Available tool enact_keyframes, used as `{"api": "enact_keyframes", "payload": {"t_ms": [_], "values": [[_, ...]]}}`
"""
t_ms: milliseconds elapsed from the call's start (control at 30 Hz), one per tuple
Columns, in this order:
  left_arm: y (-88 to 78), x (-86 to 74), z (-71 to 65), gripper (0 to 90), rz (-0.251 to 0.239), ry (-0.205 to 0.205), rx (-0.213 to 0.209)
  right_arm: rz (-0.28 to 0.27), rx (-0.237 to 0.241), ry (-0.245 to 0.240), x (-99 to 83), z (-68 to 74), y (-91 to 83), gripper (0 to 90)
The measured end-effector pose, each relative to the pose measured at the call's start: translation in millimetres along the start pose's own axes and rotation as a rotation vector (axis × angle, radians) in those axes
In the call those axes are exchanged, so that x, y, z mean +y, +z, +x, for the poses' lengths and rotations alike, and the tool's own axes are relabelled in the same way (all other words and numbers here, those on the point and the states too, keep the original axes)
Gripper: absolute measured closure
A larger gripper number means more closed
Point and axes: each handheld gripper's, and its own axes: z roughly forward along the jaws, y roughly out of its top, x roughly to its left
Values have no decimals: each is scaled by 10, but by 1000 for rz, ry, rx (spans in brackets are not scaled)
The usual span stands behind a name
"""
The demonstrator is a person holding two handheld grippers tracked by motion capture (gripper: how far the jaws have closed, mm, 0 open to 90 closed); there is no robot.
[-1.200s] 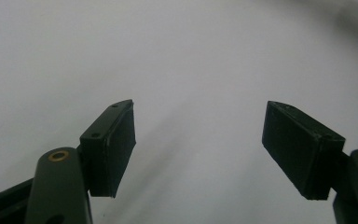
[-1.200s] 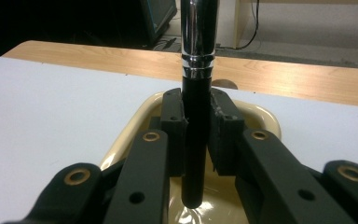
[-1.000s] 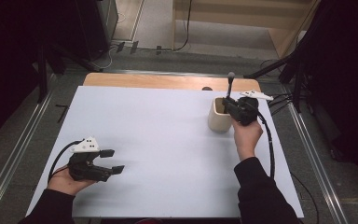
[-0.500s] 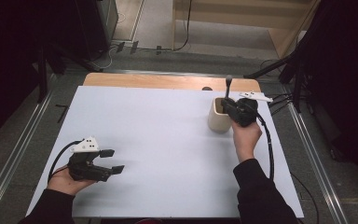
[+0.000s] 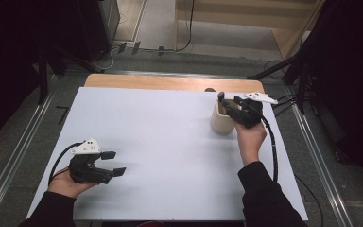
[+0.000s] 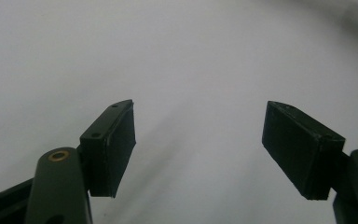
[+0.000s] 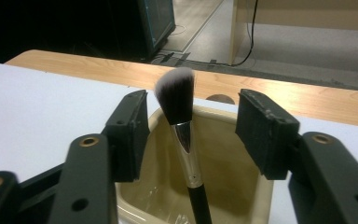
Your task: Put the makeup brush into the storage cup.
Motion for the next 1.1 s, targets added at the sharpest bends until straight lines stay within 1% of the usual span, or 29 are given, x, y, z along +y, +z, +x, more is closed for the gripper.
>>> {"api": "enact_keyframes", "payload": {"t_ms": [133,233,333,367,400,467,567,633,767,900,1033,1100], "values": [[-2,0,3,266,-2,-3,1,-5,0,4,10,-4,-20,390],[-2,0,2,266,0,-1,0,-11,5,-3,20,-1,-35,377],[-2,1,1,265,-1,-2,1,-9,17,-2,21,4,-45,354],[-2,0,2,265,-1,-2,0,-4,20,-6,22,15,-52,350],[-1,0,3,265,1,-1,1,-6,21,-21,21,26,-57,342],[2,1,1,265,4,-3,2,-1,34,-39,22,61,-63,323],[2,2,0,265,2,-1,0,2,81,-36,25,106,-82,311],[1,2,1,265,1,-1,1,-2,100,-37,28,139,-94,303],[-1,0,-1,265,-1,-1,2,-4,116,-49,31,180,-116,292],[-3,0,2,265,-1,-3,2,6,132,-65,25,201,-138,291],[-3,0,4,265,1,-4,3,17,153,-60,11,224,-167,286],[-1,0,4,265,2,-3,4,28,156,-83,3,245,-169,286]]}}
